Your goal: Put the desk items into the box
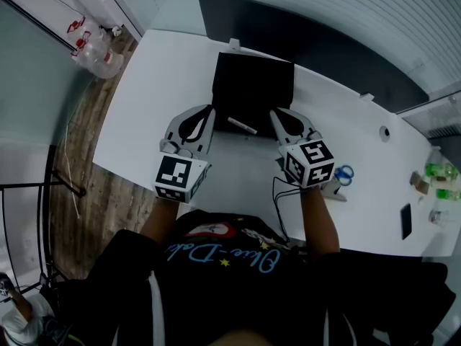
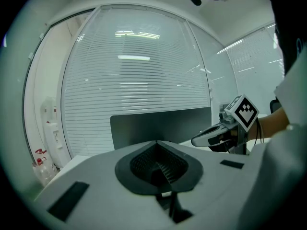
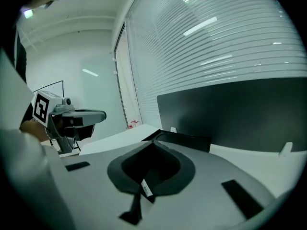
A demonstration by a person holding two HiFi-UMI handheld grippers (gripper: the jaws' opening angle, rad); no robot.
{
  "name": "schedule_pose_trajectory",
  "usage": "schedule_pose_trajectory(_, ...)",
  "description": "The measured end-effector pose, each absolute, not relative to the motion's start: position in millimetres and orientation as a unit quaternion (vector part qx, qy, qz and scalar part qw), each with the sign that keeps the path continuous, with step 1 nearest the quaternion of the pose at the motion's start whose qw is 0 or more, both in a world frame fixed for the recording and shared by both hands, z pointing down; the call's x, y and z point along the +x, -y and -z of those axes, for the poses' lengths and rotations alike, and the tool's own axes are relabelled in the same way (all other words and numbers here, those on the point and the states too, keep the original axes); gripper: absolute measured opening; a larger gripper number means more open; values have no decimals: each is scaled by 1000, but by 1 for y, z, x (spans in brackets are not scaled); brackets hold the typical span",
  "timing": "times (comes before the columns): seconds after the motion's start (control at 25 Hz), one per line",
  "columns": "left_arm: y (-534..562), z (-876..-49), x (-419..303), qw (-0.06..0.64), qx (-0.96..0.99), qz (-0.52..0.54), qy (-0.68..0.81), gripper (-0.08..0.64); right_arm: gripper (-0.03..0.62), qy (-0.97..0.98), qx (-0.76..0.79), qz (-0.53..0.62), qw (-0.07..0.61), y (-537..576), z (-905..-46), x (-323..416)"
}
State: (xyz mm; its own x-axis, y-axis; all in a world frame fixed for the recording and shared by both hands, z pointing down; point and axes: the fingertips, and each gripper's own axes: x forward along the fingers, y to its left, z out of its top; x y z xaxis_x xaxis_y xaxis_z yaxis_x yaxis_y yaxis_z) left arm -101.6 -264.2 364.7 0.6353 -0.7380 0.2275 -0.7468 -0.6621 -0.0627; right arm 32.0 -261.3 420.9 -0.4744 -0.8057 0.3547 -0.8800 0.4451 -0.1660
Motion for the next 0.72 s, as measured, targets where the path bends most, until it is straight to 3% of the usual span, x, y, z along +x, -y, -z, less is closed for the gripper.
schedule_pose_trajectory(0.72,221,-358,-40,2,912,-115,395,8,8,846,506,-158,47,211,-398,84)
